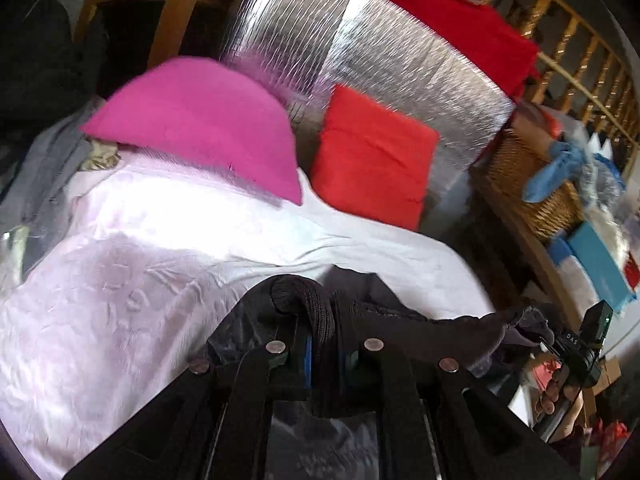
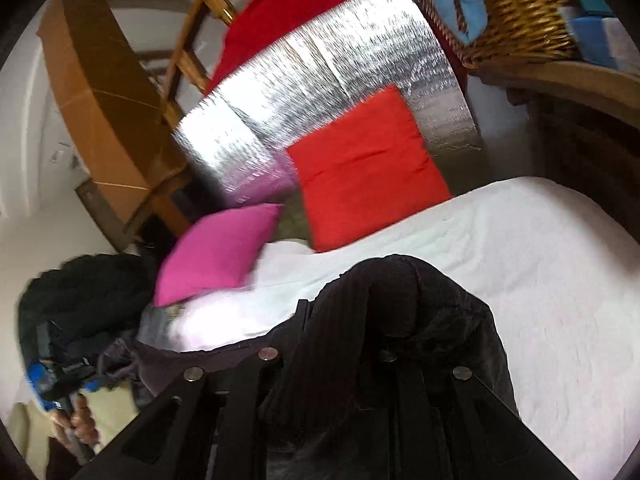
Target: Fold large clothes
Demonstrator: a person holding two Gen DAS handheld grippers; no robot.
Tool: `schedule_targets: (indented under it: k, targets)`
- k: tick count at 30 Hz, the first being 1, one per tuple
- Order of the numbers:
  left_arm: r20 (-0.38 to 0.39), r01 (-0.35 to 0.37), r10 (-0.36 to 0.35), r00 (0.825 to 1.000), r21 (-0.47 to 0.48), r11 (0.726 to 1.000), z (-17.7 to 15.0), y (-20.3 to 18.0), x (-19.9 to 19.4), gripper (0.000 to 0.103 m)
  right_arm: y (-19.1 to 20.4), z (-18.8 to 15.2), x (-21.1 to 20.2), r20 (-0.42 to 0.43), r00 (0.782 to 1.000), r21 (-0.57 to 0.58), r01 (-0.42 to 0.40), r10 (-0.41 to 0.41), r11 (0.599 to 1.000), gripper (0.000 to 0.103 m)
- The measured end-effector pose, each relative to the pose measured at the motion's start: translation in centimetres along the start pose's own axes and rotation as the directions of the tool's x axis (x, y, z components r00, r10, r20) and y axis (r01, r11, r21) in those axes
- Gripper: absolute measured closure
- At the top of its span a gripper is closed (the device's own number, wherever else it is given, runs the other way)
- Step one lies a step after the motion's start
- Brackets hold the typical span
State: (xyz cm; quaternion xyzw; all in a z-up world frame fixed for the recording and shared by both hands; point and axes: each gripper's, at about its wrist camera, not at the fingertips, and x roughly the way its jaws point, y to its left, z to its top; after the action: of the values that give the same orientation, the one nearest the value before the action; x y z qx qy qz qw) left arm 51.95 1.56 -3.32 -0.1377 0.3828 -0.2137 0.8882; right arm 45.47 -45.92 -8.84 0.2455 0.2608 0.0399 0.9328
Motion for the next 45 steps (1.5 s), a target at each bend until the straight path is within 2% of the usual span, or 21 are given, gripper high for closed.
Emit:
schedule_targets:
  k: [6, 11, 13, 16, 17, 18, 19, 20, 21, 22, 23, 24, 26, 30, 32, 36, 38, 40, 41, 43, 45]
  targets:
    - [-0.067, -0.037, 0.032, 0.997, -0.070, 0.997, 0.3, 3.2, 8.8, 0.094, -4.3, -0.3, 8.5, -0.076, 0.995, 0.036, 0.059, -0.056, 0.998, 0.087]
    - [-0.107, -0.076, 0.063, 0.992, -0.121, 0.990, -0.9, 5.5, 13.4, 0.092, -7.7, -1.9, 13.3, -0.161, 0.985, 0.126, 0.085, -0.064, 0.988, 0.086]
    - [-0.114, -0.084, 0.068, 0.991, -0.137, 0.987, -1.4, 5.9, 14.3, 0.090, -9.1, -2.5, 14.2, -0.183, 0.983, 0.199, 0.063, -0.026, 0.978, 0.083]
    - [-0.150, -0.081, 0.051, 0.987, -0.200, 0.976, -2.1, 6.9, 15.1, 0.090, -11.0, -2.6, 14.4, -0.195, 0.977, 0.337, -0.018, 0.089, 0.941, 0.075]
    - [-0.163, -0.074, 0.038, 0.986, -0.224, 0.972, -2.4, 7.1, 15.1, 0.088, -11.8, -2.7, 14.0, -0.186, 0.970, 0.408, -0.068, 0.155, 0.910, 0.068]
    - [-0.168, -0.063, 0.021, 0.986, -0.249, 0.966, -2.6, 7.4, 14.8, 0.086, -12.3, -2.8, 13.6, -0.172, 0.964, 0.454, -0.105, 0.203, 0.885, 0.052]
    - [-0.161, -0.049, 0.005, 0.987, -0.268, 0.962, -2.9, 7.5, 14.1, 0.079, -12.5, -2.8, 12.9, -0.158, 0.960, 0.475, -0.132, 0.233, 0.870, 0.038]
    - [-0.147, -0.044, 0.003, 0.989, -0.274, 0.961, -3.0, 7.5, 13.4, 0.062, -12.5, -2.9, 12.0, -0.137, 0.958, 0.482, -0.157, 0.251, 0.862, 0.019]
    - [-0.122, -0.062, 0.030, 0.992, -0.268, 0.961, -3.0, 7.3, 12.3, 0.044, -12.2, -2.9, 10.4, -0.092, 0.964, 0.471, -0.180, 0.250, 0.864, 0.016]
    - [-0.086, -0.109, 0.090, 0.992, -0.255, 0.961, -3.0, 6.9, 10.7, 0.015, -11.9, -2.8, 9.0, -0.057, 0.968, 0.455, -0.191, 0.243, 0.870, 0.014]
    - [-0.034, -0.133, 0.128, 0.991, -0.247, 0.960, -3.0, 6.7, 9.1, 0.012, -11.6, -2.8, 7.6, -0.029, 0.970, 0.438, -0.205, 0.242, 0.875, 0.011]
    - [0.043, -0.120, 0.134, 0.990, -0.243, 0.963, -3.0, 6.4, 6.8, 0.012, -11.3, -2.8, 5.7, -0.004, 0.971, 0.425, -0.215, 0.239, 0.879, 0.011]
    - [0.085, -0.110, 0.135, 0.987, -0.249, 0.962, -3.7, 5.8, 3.5, 0.012, -10.8, -3.1, 2.7, 0.014, 0.976, 0.404, -0.203, 0.215, 0.892, 0.011]
    - [0.050, -0.159, 0.173, 0.984, -0.207, 0.965, -7.4, 3.6, -0.7, 0.011, -10.1, -5.1, -3.2, 0.009, 0.983, 0.351, -0.174, 0.183, 0.920, 0.011]
    - [-0.005, -0.222, 0.225, 0.974, -0.186, 0.957, -10.9, 2.3, -2.3, 0.011, -10.1, -6.7, -5.6, 0.003, 0.985, 0.354, -0.165, 0.175, 0.921, 0.011]
    - [-0.075, -0.142, 0.127, 0.989, -0.265, 0.954, -17.4, 1.5, -3.1, 0.011, -10.7, -10.5, -9.5, -0.031, 0.985, 0.412, -0.143, 0.171, 0.900, 0.011]
    - [-0.133, -0.116, 0.073, 0.988, -0.349, 0.930, -19.8, 2.1, -2.4, 0.011, -10.8, -12.4, -10.0, -0.066, 0.980, 0.455, -0.136, 0.186, 0.880, 0.011]
    - [-0.185, -0.097, 0.013, 0.983, -0.450, 0.888, -21.4, 3.2, -1.2, 0.012, -10.9, -13.9, -10.4, -0.095, 0.980, 0.481, -0.109, 0.175, 0.870, 0.011]
    - [-0.187, -0.095, 0.000, 0.982, -0.496, 0.863, -21.9, 3.8, -1.0, 0.012, -11.0, -14.7, -10.3, -0.111, 0.980, 0.487, -0.094, 0.168, 0.868, 0.011]
    - [-0.138, -0.076, 0.001, 0.990, -0.541, 0.838, -22.5, 4.3, -1.2, 0.012, -11.3, -15.9, -10.0, -0.131, 0.977, 0.516, -0.080, 0.171, 0.853, 0.011]
    - [-0.103, -0.081, 0.027, 0.994, -0.559, 0.826, -22.4, 4.8, -1.3, 0.012, -11.9, -16.6, -9.2, -0.153, 0.974, 0.547, -0.060, 0.170, 0.835, 0.011]
